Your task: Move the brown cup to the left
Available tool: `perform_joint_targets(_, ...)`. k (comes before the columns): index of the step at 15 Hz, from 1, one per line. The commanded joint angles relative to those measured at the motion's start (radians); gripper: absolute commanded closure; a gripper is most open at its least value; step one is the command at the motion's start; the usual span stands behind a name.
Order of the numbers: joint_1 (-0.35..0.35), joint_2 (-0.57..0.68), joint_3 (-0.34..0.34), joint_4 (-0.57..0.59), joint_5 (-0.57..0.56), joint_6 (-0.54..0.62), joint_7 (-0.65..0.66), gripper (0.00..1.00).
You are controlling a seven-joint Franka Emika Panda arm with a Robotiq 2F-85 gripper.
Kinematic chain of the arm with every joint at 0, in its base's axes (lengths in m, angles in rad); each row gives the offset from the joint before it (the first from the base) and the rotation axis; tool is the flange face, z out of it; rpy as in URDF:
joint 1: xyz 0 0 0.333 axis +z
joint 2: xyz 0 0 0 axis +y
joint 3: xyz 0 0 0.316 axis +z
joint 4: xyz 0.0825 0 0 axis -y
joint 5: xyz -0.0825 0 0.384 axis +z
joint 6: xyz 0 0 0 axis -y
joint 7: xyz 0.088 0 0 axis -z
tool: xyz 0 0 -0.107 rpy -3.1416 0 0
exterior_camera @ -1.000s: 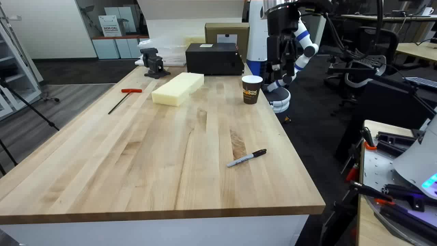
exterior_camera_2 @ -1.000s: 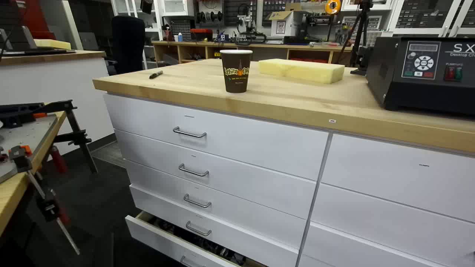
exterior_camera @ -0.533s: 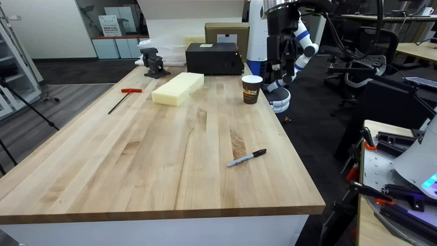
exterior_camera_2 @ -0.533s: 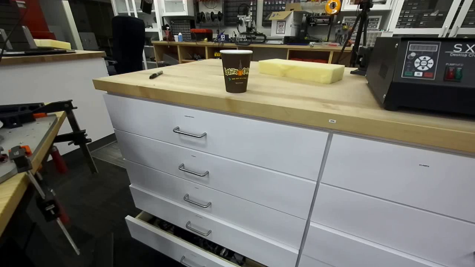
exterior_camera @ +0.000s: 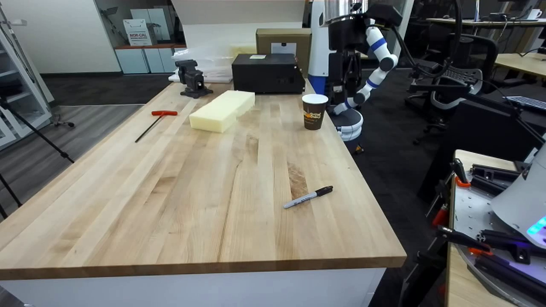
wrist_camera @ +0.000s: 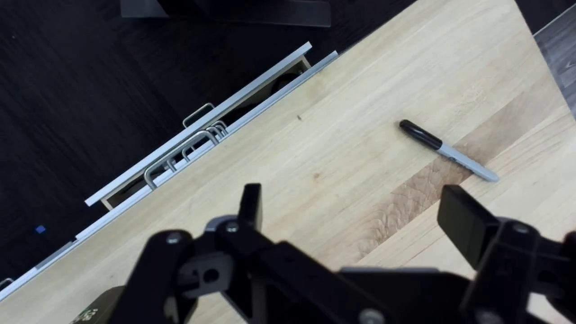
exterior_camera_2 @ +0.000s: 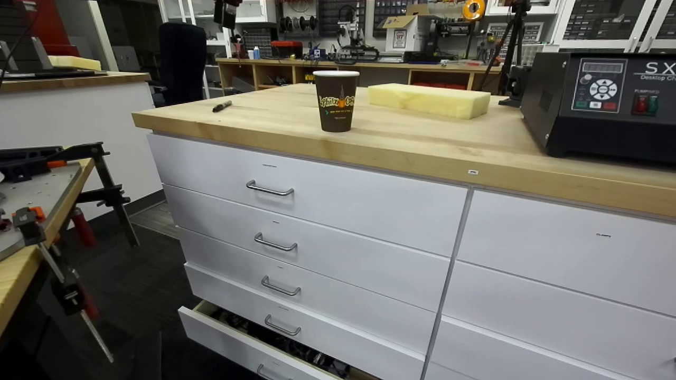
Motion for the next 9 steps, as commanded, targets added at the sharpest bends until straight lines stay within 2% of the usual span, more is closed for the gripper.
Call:
perform_joint_targets(1,-0.010,0.075,-0.008,0.028,-0.015,0.097,-0.087,0.00)
perform_joint_targets(3,-0.015,0.123,-0.010,0.052,-0.029,0.135,-0.122,0.00)
perform_joint_targets(9,-0.036,0.252,-0.025,0.203,-0.117,0.088,-0.129,0.00)
